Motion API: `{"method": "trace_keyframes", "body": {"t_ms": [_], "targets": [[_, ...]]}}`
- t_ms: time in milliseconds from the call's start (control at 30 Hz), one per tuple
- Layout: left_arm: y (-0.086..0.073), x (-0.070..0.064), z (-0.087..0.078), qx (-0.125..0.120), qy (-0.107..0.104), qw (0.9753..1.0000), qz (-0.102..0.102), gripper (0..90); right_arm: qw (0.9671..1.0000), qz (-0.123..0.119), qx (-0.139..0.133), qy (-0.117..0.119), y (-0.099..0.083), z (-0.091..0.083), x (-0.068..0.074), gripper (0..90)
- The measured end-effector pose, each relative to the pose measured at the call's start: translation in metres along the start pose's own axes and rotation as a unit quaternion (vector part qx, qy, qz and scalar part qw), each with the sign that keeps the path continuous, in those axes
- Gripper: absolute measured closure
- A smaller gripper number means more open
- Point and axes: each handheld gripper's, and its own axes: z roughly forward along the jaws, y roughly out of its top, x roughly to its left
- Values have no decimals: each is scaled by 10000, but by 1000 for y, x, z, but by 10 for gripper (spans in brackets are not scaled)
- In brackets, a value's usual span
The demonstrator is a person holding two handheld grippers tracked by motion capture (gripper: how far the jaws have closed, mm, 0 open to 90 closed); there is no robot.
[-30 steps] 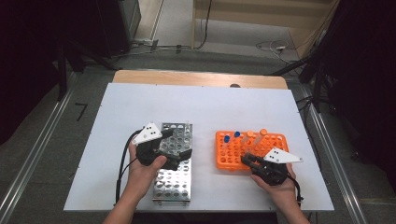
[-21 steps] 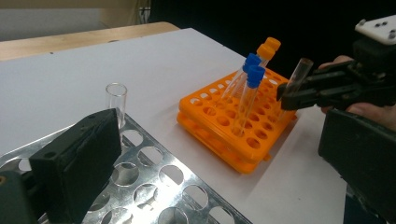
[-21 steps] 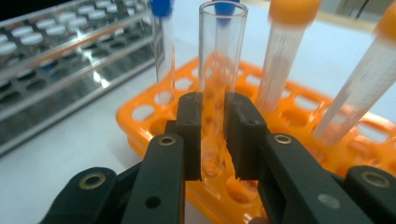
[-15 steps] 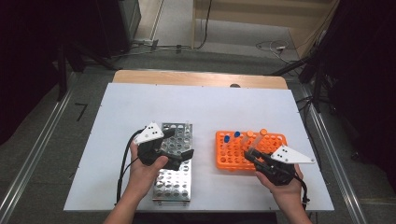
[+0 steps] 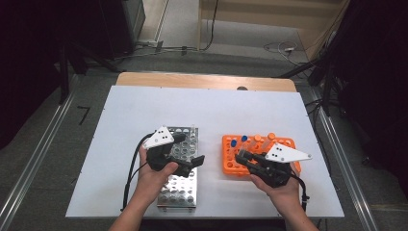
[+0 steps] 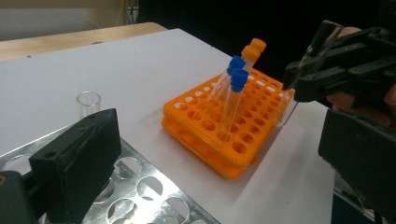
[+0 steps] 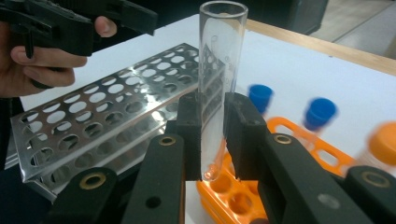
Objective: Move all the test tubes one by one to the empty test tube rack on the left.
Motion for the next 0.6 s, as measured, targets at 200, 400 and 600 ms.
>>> {"method": "trace_keyframes", "body": {"t_ms": [200, 400, 600], "targets": [[2, -6, 3, -62, -57, 10000, -10, 22, 9996, 84, 32, 283, -1, 21, 8, 742], [3, -14, 8, -19, -77, 9999, 109, 145, 9989, -137, 337, 292, -8, 42, 18, 742], [2, -18, 13, 49, -250, 9994, 222, 285, 9983, -210, 438, 330, -9, 52, 26, 742]]}}
